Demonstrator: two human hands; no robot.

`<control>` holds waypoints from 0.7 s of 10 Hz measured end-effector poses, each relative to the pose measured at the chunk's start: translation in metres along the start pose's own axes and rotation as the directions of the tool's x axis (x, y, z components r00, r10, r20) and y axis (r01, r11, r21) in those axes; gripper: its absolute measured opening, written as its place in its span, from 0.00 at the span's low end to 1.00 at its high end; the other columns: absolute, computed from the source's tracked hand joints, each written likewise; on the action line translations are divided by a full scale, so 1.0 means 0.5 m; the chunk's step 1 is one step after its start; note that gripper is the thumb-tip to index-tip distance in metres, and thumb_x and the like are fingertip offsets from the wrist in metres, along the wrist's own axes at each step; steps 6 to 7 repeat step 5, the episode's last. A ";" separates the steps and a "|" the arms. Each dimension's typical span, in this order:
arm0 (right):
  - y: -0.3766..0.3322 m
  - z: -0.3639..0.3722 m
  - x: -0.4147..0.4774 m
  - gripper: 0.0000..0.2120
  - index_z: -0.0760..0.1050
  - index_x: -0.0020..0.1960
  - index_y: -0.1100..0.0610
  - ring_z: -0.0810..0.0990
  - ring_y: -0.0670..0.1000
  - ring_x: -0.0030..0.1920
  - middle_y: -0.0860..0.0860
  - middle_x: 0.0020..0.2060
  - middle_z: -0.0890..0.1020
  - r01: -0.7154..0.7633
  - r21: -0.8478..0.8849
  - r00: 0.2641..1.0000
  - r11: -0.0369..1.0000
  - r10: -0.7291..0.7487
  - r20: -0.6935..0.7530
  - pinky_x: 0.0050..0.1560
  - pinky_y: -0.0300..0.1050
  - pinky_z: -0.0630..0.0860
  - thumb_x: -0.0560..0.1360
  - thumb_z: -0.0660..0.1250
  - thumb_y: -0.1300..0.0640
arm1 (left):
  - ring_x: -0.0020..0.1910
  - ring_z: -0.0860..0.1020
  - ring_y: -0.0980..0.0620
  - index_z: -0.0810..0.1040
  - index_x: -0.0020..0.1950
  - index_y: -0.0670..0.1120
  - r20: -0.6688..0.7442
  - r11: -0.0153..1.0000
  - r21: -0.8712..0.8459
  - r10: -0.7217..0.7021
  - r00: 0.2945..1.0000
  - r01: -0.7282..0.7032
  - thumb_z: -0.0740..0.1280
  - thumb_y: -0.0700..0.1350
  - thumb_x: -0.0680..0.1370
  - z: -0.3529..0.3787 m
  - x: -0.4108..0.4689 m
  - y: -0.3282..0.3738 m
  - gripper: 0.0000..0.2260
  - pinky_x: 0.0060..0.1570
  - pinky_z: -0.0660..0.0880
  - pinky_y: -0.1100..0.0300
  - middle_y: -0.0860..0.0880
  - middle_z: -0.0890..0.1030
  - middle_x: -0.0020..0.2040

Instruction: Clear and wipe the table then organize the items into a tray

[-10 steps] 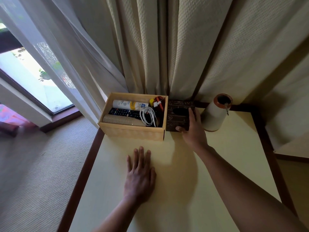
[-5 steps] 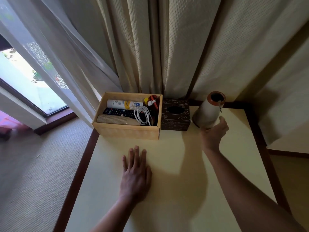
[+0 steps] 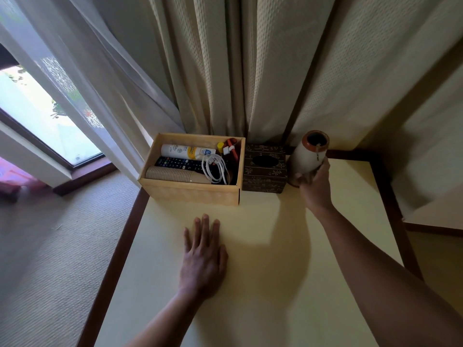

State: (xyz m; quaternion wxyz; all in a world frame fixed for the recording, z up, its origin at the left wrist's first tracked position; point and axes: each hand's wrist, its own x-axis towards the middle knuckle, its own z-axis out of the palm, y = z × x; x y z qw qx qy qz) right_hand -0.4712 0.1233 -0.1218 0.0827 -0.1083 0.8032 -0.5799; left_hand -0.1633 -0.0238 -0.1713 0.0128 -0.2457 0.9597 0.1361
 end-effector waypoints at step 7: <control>0.004 -0.001 -0.040 0.49 0.38 0.82 0.52 0.58 0.55 0.81 0.53 0.82 0.55 -0.074 -0.266 0.996 0.961 0.085 0.031 0.77 0.58 0.63 0.77 0.72 0.54 | 0.83 0.35 0.44 0.47 0.85 0.49 0.042 0.999 -0.034 -0.011 0.999 0.012 0.45 0.59 0.82 -0.012 0.003 0.006 0.32 0.80 0.37 0.40 0.44 0.40 0.84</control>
